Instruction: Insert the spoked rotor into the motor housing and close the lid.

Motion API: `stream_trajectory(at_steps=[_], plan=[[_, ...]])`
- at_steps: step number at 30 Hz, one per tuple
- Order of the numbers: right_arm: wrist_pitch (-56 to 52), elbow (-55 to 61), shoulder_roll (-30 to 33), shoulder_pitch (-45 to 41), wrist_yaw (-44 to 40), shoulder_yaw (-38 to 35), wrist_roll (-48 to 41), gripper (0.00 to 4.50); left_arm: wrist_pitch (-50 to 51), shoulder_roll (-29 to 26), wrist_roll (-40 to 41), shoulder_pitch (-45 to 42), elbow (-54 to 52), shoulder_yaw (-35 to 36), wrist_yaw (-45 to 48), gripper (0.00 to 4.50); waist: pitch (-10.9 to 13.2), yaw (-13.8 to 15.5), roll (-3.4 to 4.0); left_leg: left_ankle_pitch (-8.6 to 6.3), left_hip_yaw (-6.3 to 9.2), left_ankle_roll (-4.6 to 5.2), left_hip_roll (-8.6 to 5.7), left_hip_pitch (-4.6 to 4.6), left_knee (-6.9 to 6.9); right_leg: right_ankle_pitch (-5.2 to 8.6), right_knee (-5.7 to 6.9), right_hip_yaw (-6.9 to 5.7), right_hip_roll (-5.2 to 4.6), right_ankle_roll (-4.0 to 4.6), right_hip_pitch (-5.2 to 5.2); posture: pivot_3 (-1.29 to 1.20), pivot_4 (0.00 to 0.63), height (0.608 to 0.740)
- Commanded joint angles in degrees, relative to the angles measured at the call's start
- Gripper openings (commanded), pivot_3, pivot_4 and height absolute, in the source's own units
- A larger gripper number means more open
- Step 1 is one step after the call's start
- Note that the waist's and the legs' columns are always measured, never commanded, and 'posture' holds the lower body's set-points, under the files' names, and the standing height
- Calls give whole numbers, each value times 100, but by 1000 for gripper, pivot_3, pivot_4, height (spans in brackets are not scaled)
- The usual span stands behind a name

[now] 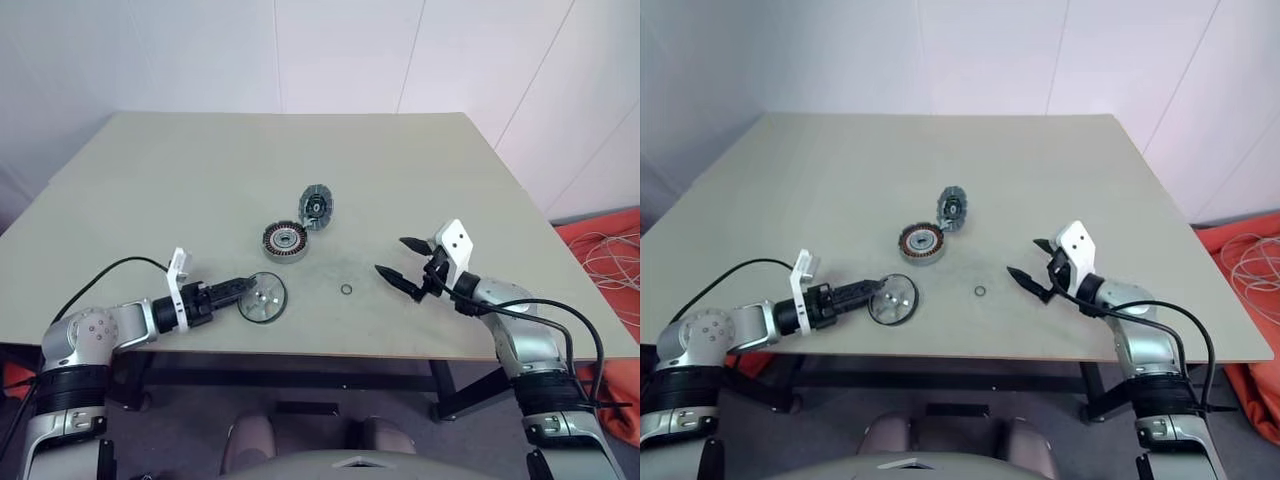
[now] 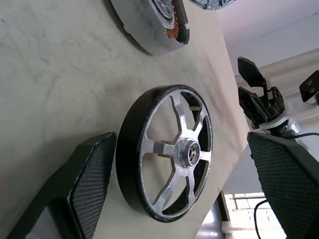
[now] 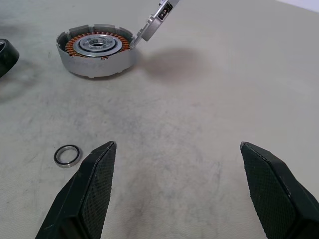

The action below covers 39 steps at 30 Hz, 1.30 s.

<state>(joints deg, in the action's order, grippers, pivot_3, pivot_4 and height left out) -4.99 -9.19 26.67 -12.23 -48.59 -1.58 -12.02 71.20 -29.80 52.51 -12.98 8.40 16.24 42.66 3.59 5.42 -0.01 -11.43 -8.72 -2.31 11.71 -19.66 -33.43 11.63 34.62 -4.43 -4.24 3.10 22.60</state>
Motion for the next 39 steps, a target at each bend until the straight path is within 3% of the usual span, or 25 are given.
stream_trajectory(at_steps=[1,11,17,20,30,34,39], plan=[[1,310,67,-16,38,-150,-170,4500,74,101,35,-8,-56,-29,-43,4466,0,4,0,0,0,0,0,1,0,0,-2,0,0,0,-4,0,0,740],[-16,341,120,5,61,-172,-204,4500,137,105,-87,113,-94,-262,-34,4466,-16,6,26,-2,2,3,-4,50,34,3,-74,-6,0,-8,-65,0,0,740],[-222,781,350,244,-569,-159,-714,4500,250,20,-63,185,-109,-316,20,4466,-28,4,45,-15,2,24,-9,44,44,3,-83,-6,0,-9,-68,0,0,740],[-402,1045,540,351,-867,-56,-855,4500,272,3,-61,181,-95,-332,43,3857,-38,5,62,-17,1,28,-10,39,49,7,-90,-6,0,-14,-67,0,0,740],[-447,1066,570,196,-880,22,-750,4500,332,71,-40,215,-129,-372,14,568,-40,4,64,-13,0,22,-9,46,46,12,-92,-6,0,-22,-73,0,0,740],[-431,1022,576,170,-881,31,-727,4500,293,212,51,192,-86,-196,-79,455,-41,3,65,-12,0,20,-8,56,46,14,-96,-7,0,-25,-89,0,0,740],[-411,990,586,162,-863,32,-703,4500,243,601,523,107,-53,662,-486,455,-40,2,62,-12,1,21,-9,53,41,15,-104,-9,-1,-27,-91,0,0,740]])
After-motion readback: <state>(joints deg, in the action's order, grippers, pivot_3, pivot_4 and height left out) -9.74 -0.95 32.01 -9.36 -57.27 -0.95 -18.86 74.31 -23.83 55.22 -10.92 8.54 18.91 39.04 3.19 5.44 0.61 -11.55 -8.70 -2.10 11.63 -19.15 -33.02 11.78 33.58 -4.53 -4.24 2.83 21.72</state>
